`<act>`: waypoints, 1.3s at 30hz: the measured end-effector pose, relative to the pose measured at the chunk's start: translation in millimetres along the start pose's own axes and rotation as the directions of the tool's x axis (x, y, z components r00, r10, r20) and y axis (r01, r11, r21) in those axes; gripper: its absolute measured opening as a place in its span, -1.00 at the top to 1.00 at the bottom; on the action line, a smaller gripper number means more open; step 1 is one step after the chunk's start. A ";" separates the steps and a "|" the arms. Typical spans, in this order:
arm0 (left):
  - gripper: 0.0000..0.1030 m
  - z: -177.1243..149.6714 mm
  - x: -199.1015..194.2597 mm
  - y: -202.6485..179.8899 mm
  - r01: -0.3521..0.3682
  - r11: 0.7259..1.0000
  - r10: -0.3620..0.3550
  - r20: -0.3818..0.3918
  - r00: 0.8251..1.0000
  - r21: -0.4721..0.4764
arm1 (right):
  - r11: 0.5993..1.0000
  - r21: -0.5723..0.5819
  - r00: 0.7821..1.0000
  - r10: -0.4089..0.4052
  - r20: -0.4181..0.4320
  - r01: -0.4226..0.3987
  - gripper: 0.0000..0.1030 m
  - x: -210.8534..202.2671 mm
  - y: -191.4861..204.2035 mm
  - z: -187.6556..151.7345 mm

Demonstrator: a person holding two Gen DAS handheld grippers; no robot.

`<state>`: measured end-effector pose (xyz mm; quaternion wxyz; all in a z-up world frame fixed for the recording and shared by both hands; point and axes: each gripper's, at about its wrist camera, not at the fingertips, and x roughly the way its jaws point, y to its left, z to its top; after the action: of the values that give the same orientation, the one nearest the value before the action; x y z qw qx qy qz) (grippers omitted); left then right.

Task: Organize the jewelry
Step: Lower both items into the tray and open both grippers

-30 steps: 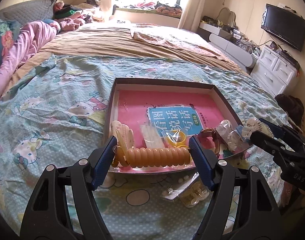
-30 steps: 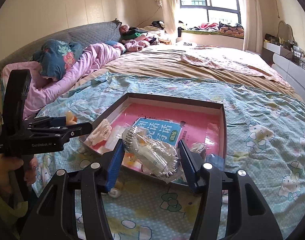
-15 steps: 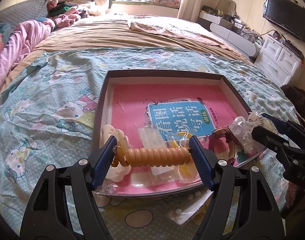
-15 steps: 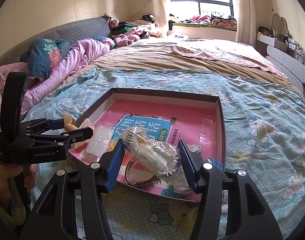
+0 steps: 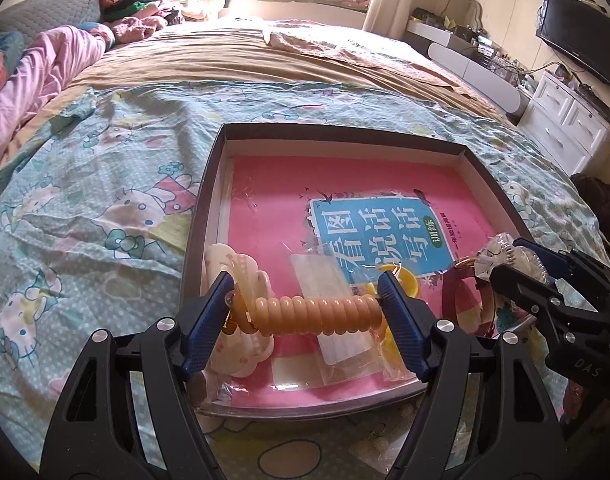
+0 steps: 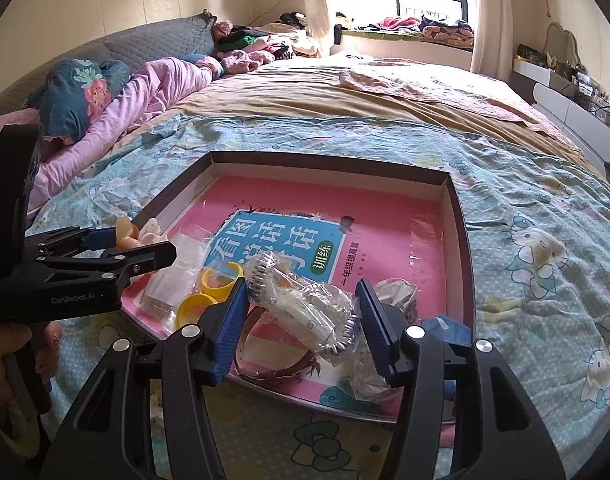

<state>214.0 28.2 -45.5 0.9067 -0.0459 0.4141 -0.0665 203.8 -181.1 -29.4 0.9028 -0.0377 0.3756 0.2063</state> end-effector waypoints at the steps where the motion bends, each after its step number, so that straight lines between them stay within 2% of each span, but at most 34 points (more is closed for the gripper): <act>1: -0.28 -0.1 0.5 -0.1 -0.002 1.000 0.002 0.000 1.000 0.001 | 1.000 0.004 1.000 -0.001 -0.006 0.001 -0.03 2.3 -0.3 -0.4; 16: -0.28 -0.4 2.0 -0.7 -0.003 1.000 0.003 0.000 1.000 -0.001 | 1.000 0.009 0.999 -0.002 -0.036 0.002 -0.10 10.1 1.3 -8.8; 21: -0.28 -0.5 1.6 -0.7 -0.003 1.000 0.003 -0.001 1.000 0.001 | 1.000 0.010 1.000 0.003 -0.030 -0.003 -0.30 7.0 1.7 -10.7; 24: -0.28 -0.7 1.9 -0.8 -0.005 1.000 0.005 -0.002 1.000 0.002 | 1.000 0.003 1.000 -0.005 -0.018 0.006 -0.36 2.4 2.8 -10.2; 27: -0.30 -1.0 2.1 -1.0 -0.002 1.000 0.002 -0.003 1.000 0.000 | 1.000 0.017 1.000 -0.005 -0.001 0.005 -0.57 -4.7 1.5 -10.3; 28: -0.31 -1.0 2.1 -1.1 -0.003 1.000 0.003 -0.003 1.000 0.001 | 1.000 0.022 1.000 -0.006 0.006 0.006 -0.58 -7.5 0.9 -10.5; 31: -0.40 -0.8 1.6 -1.2 -0.009 1.000 0.009 0.001 1.000 0.002 | 0.999 0.033 1.000 -0.004 0.018 0.003 -0.63 -15.2 -0.8 -10.3; 33: -0.54 -2.7 -0.7 -1.9 -0.014 1.000 0.014 0.008 1.000 0.003 | 0.999 0.035 1.000 -0.006 0.026 0.005 -0.65 -20.2 -1.6 -11.0; 39: -0.67 -6.5 -16.5 -2.3 -0.016 1.000 0.016 0.032 0.999 0.000 | 0.999 0.041 0.999 -0.002 0.046 0.000 -0.65 -37.7 -3.3 -12.9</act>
<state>198.3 28.4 -37.1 0.9137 -0.0435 0.3998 -0.0584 172.7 -200.0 -12.7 0.9119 -0.0145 0.3588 0.1988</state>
